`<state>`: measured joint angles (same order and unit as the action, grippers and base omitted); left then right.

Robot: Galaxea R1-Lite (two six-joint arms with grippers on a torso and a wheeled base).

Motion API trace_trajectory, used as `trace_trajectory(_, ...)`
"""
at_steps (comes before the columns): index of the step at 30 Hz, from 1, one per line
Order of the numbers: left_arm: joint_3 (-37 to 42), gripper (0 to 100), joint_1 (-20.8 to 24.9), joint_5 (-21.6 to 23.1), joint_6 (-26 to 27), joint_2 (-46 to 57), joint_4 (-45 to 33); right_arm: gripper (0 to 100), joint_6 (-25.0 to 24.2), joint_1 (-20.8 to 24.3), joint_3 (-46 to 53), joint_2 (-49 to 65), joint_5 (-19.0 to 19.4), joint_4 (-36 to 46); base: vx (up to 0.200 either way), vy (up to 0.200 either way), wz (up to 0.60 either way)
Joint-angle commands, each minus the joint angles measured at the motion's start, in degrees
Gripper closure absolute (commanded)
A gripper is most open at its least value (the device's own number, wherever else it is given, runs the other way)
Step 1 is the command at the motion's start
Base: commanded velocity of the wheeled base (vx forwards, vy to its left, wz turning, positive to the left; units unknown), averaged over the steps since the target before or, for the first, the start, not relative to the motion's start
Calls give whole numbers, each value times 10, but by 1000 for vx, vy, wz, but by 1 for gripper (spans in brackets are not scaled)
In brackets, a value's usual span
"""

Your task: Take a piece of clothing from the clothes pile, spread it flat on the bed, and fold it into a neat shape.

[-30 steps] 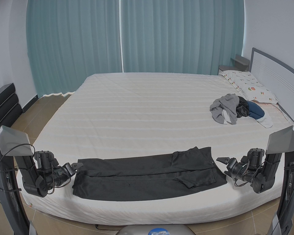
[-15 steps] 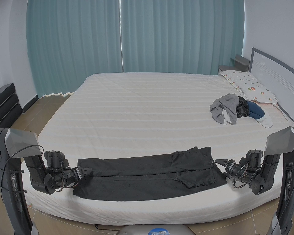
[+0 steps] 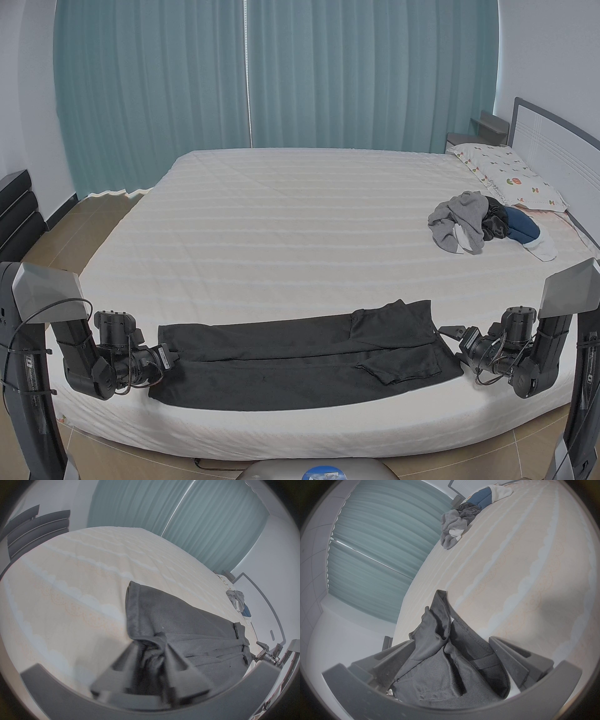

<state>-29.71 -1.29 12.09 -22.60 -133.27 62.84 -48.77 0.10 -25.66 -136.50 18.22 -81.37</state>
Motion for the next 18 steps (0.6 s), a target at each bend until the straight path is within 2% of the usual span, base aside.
trace_trajectory(1, 5, 100, -2, -3, -1, 7, 3, 0, 0, -8, 0, 6, 1, 0, 0, 0, 0)
trace_trajectory(13, -2, 100, 0, -4, -3, 22, 6, 0, 0, -18, -1, 6, 1, 0, 0, 0, 0)
trace_trajectory(16, -4, 100, -1, -4, -9, 23, 6, 0, -1, -23, -2, 11, 1, -1, -200, 0, 0)
trace_trajectory(18, -4, 100, 0, -4, -10, 21, 6, 0, -2, -27, -4, 17, 2, -1, 0, 0, 0)
